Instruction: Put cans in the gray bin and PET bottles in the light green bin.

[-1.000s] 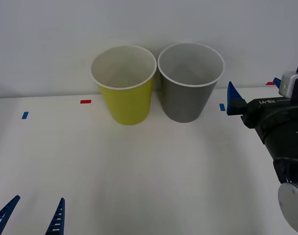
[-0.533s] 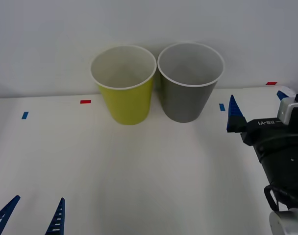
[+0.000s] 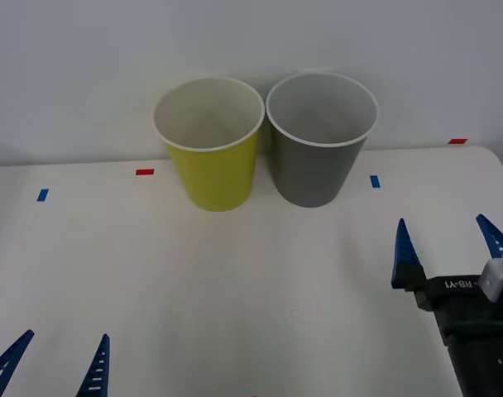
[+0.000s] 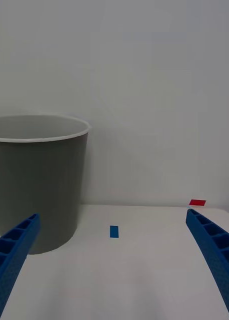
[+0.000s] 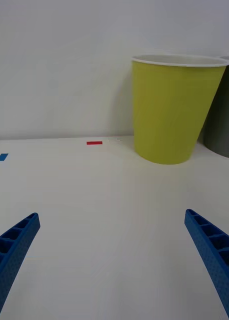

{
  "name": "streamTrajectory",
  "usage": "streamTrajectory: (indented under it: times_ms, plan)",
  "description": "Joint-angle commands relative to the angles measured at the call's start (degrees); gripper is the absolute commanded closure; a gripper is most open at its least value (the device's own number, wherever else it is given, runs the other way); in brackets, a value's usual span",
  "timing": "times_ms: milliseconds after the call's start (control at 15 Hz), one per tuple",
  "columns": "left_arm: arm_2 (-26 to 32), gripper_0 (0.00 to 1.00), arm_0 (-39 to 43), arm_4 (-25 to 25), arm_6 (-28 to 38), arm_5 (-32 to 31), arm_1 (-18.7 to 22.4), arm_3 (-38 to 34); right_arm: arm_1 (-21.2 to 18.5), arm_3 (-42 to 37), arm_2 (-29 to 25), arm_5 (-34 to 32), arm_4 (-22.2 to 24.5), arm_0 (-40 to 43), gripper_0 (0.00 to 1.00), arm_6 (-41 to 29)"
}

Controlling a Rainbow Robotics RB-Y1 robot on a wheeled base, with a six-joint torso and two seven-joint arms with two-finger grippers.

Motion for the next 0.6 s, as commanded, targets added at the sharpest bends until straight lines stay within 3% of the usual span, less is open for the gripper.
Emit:
streamTrajectory:
  times_ms: [67,600]
  plan:
    - [0.0,0.0,0.0,0.0,0.0,0.0,0.0,0.0,1.17,1.75,-0.65,-5.93,1.01,6.28,0.0,0.11]
    - [0.0,0.0,0.0,0.0,0.0,0.0,0.0,0.0,-0.14,6.14,0.49,-16.47,-0.05,15.94,0.0,-0.24]
